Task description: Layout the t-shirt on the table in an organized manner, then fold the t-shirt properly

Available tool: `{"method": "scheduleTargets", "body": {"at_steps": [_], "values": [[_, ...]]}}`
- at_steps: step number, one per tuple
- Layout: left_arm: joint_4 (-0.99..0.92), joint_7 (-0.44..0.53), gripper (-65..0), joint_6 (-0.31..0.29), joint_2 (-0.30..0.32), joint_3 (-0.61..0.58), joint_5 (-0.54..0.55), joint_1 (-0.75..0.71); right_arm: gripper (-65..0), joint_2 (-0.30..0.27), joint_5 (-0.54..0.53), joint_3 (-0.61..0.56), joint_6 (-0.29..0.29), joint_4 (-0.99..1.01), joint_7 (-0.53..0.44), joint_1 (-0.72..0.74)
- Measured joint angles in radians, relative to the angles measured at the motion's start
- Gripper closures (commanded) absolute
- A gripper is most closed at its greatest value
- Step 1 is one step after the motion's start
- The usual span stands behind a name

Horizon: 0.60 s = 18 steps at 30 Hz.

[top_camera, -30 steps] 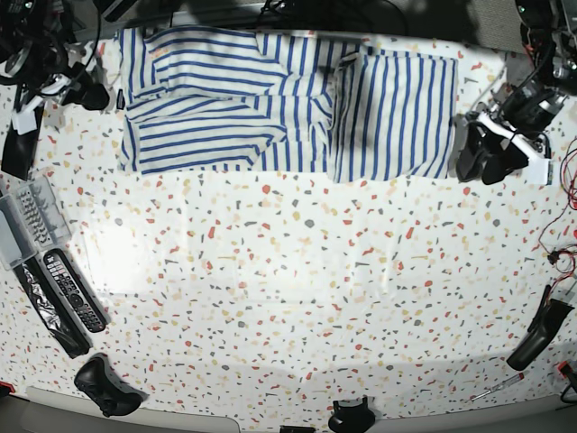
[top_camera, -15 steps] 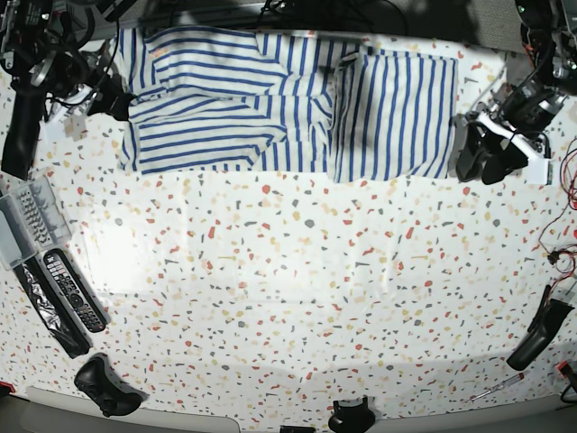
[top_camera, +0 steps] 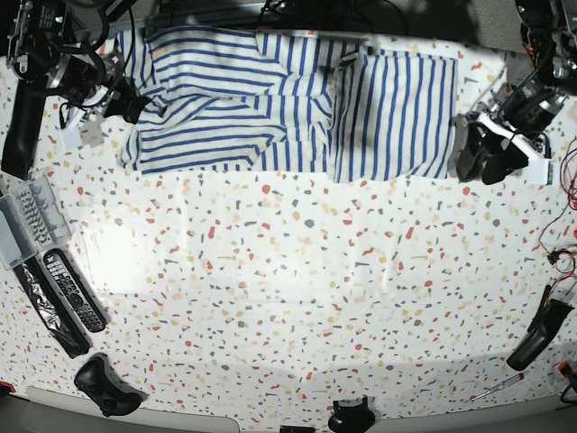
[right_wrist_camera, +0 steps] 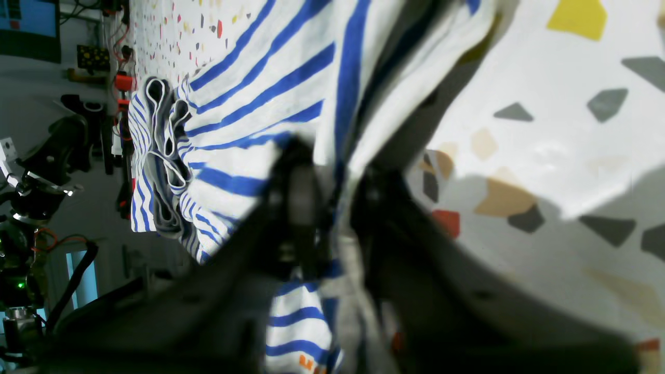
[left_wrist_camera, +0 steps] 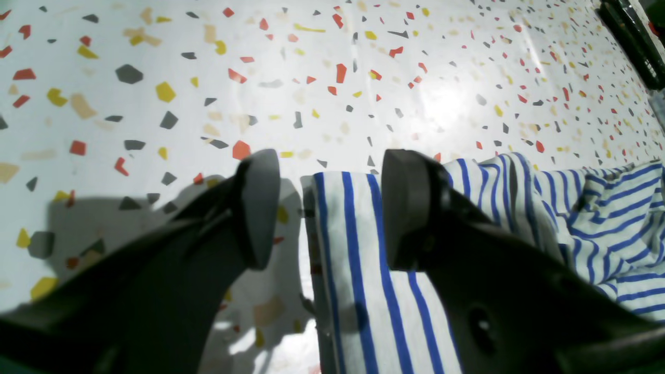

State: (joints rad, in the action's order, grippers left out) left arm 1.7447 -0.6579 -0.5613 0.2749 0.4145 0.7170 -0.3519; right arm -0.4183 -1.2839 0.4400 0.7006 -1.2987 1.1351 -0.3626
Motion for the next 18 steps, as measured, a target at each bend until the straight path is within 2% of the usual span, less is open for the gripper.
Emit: {"method": "scheduleTargets", "body": {"at_steps": [6,11,15,18], "values": [[0.0,0.0,-29.0,0.0,0.0,0.0,0.0,0.0,0.0,0.0,0.0,0.0,0.0,-0.002,0.012,0.027],[0.0,-0.004,-29.0,0.0,0.0,0.0,0.0,0.0,0.0,0.015,0.021,0.077,-0.005,-0.035,0.027,0.023],[0.0,-0.023,-29.0,0.0,0.0,0.0,-0.004,0.0,0.0,0.016,0.023,0.183,-0.008,-0.15,0.037,-0.011],[0.0,-0.022,-29.0,0.0,0.0,0.0,-0.003,0.0,0.0,0.01,-0.001,0.217,-0.008,-0.304,0.026,-0.055]]}}
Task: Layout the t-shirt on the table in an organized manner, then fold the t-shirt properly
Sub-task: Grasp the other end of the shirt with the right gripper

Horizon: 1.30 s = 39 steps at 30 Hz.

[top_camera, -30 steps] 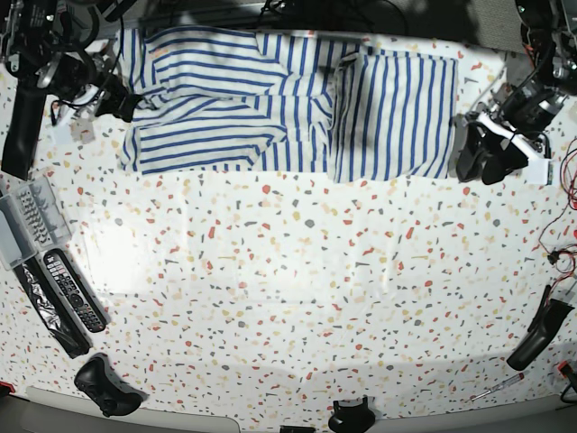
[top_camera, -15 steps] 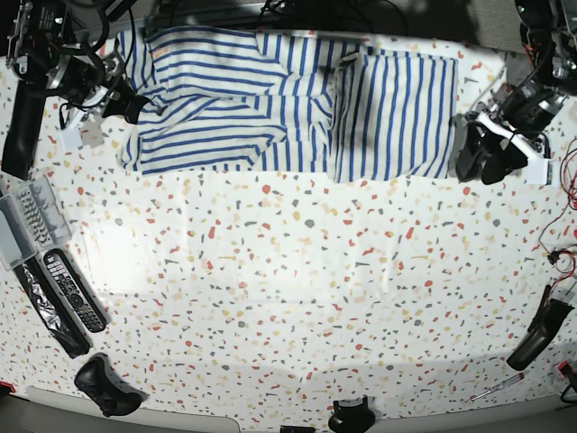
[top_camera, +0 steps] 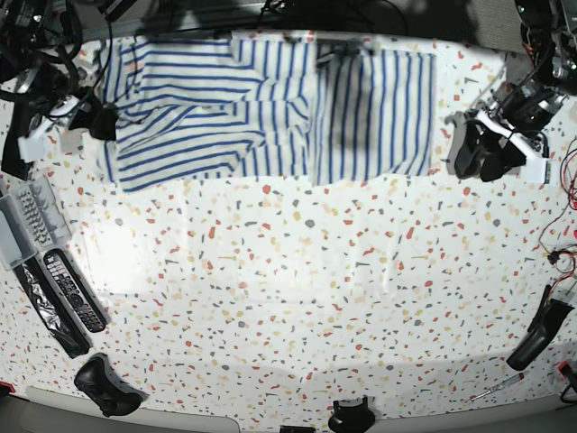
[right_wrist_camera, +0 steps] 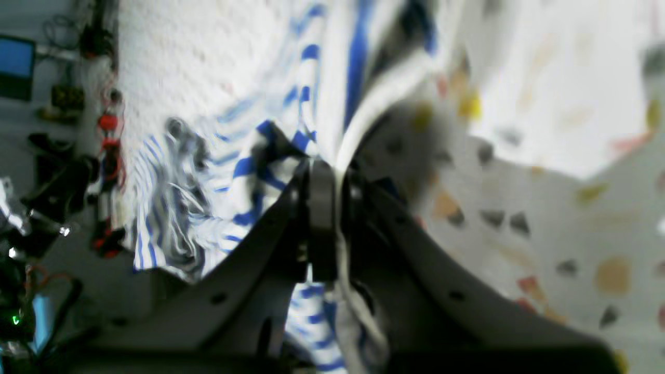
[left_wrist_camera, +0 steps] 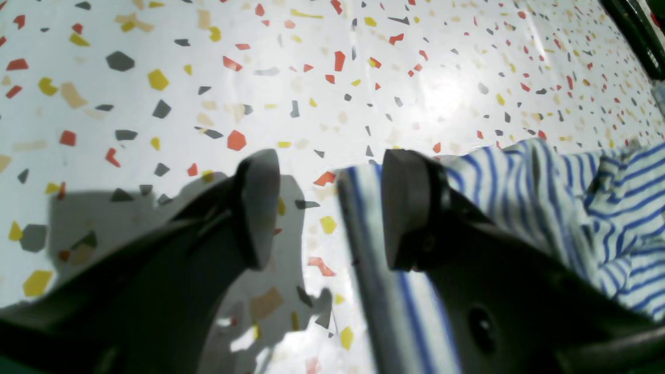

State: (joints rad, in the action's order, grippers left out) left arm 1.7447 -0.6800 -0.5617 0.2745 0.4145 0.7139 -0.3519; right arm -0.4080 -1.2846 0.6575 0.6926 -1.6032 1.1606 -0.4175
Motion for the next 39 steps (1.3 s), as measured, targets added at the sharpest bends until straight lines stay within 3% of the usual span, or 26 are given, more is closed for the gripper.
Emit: {"method": "scheduleTargets", "body": {"at_steps": [4,10,15,24,30,34,39], "values": [[0.0,0.0,-29.0,0.0,0.0,0.0,0.0,0.0,0.0,0.024,0.001,-0.008,0.0,-0.222,0.011,-0.067],[0.0,-0.005,-29.0,0.0,0.0,0.0,0.0,0.0,0.0,0.196,-0.003,-0.023,-0.002,-0.472,0.01,-0.077],[0.0,-0.006,-29.0,0.0,0.0,-0.001,0.0,-0.003,0.0,0.309,-0.015,-0.158,0.0,-0.553,0.009,-0.022],[0.0,-0.008,-29.0,0.0,0.0,-0.001,0.0,-0.003,0.0,0.47,0.288,-0.566,-0.003,-0.552,-0.047,0.107],[0.0,-0.008,-29.0,0.0,0.0,-0.001,0.0,-0.003,0.0,0.55,0.563,-0.803,-0.045,-0.509,-0.202,0.121],[0.0,-0.008,-29.0,0.0,0.001,-0.001,0.0,-0.003,0.0,0.558,0.682,-0.926,-0.066,-0.397,-0.294,0.132],[0.0,-0.008,-29.0,0.0,0.0,-0.001,0.0,-0.003,0.0,0.555,0.707,-1.034,-0.111,-0.231,-0.409,0.185]]}}
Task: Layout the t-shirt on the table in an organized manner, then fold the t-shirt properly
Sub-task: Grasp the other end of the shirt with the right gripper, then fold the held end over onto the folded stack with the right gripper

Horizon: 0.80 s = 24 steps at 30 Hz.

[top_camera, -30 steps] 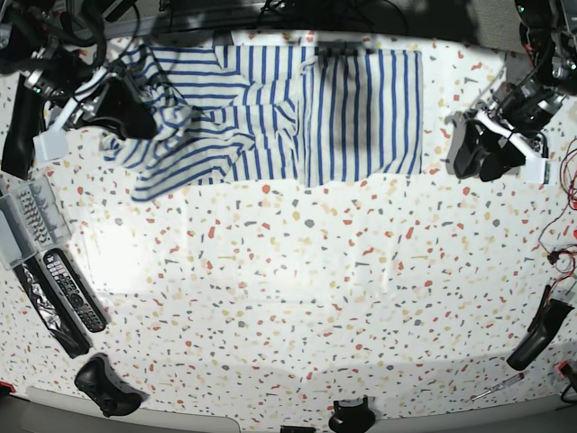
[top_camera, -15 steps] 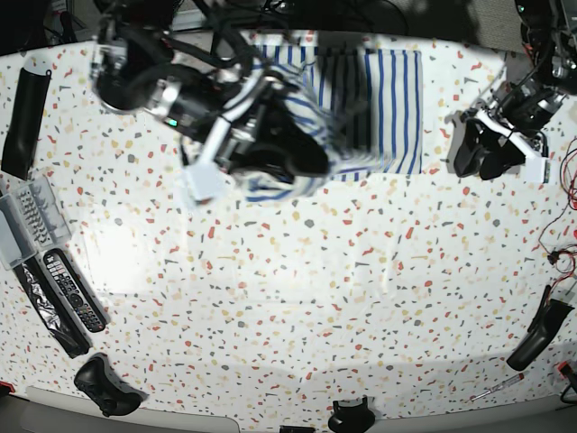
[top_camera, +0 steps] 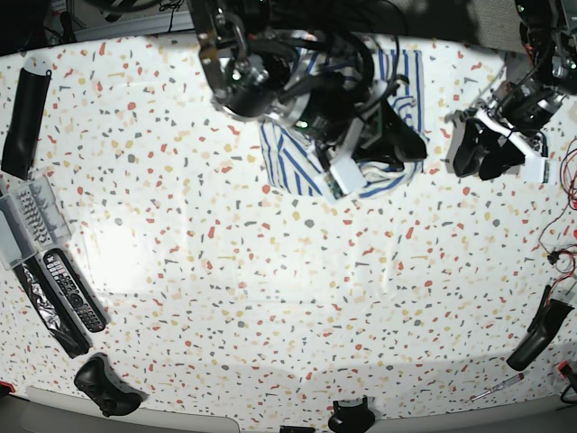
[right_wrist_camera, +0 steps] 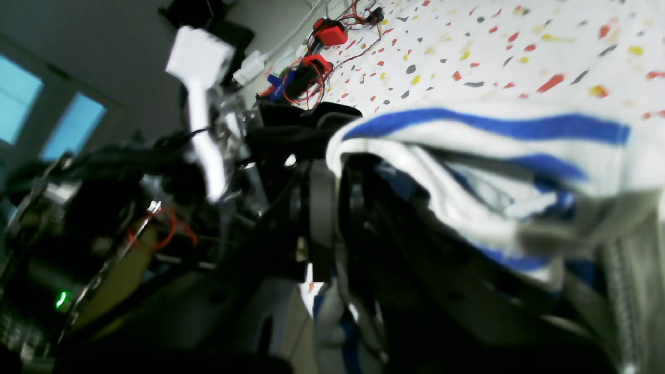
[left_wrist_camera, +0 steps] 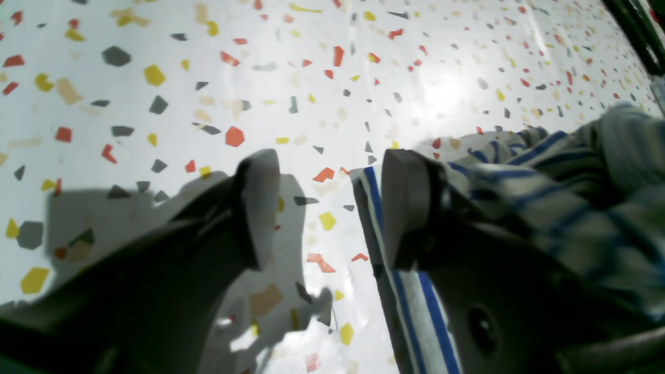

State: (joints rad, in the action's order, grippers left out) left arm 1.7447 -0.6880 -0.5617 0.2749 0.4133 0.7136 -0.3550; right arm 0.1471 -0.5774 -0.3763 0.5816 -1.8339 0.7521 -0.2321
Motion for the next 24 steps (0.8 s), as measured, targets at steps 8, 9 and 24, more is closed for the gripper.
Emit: {"method": "scheduleTargets", "body": {"at_steps": [8,9,24], "values": [[0.0,0.0,-29.0,0.0,0.0,0.0,0.0,-0.002,-23.0,-0.003,-0.092,-0.062,0.06,0.099,-0.054,0.042],[0.0,0.0,-29.0,0.0,0.0,0.0,0.0,-0.002,-23.1,-0.003,-0.145,-0.064,0.088,0.099,-0.056,0.043],[0.0,0.0,-29.0,0.0,0.0,0.0,0.0,-0.002,-23.1,-0.003,-0.391,-0.067,0.092,0.058,0.053,0.154]]}}
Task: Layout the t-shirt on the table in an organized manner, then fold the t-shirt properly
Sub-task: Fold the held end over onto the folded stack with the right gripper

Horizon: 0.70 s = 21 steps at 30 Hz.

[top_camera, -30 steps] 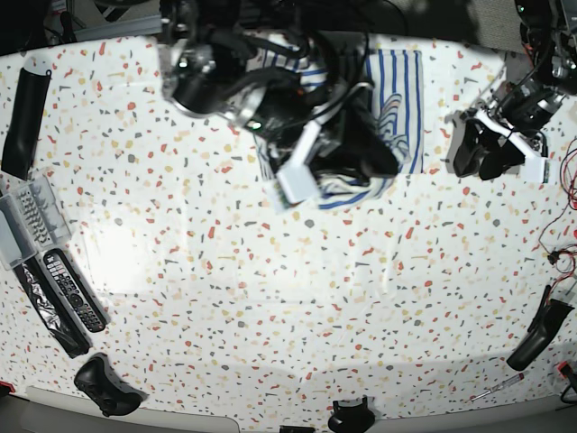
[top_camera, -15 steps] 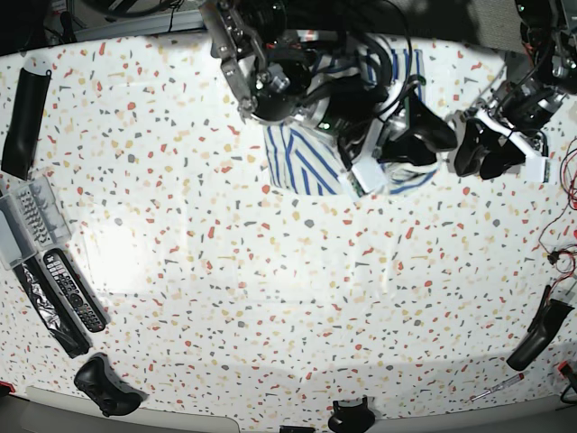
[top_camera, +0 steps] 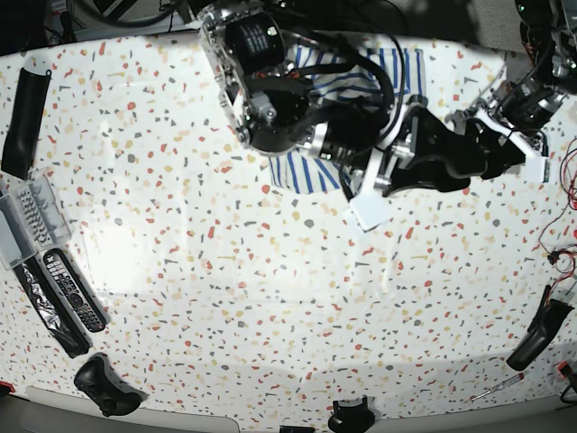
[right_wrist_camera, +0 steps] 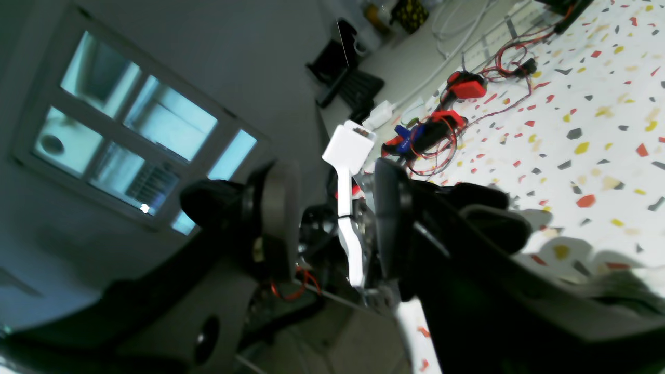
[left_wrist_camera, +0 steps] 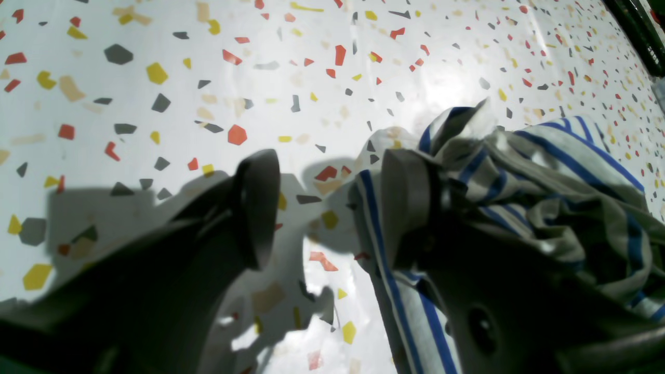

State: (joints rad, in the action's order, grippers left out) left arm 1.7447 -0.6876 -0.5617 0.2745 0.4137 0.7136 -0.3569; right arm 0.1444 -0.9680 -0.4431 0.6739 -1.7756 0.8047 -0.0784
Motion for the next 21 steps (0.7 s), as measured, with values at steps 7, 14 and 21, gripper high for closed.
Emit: {"method": "scheduleTargets", "body": {"at_steps": [7,14,21], "values": [[0.072,-0.039,-29.0,-0.094,0.0,0.0,0.016,-0.004,-23.1,0.004,0.438,0.045,0.005,-0.183,0.113,0.059],[0.314,-0.086,-29.0,-0.104,0.004,-0.016,0.068,-0.105,-23.1,-0.014,0.597,0.324,-0.063,-0.23,0.121,0.061],[0.411,-0.129,-29.0,-0.105,0.005,-0.259,0.011,-0.154,-23.1,-0.181,0.588,0.621,-0.065,-0.229,0.136,0.016]]}}
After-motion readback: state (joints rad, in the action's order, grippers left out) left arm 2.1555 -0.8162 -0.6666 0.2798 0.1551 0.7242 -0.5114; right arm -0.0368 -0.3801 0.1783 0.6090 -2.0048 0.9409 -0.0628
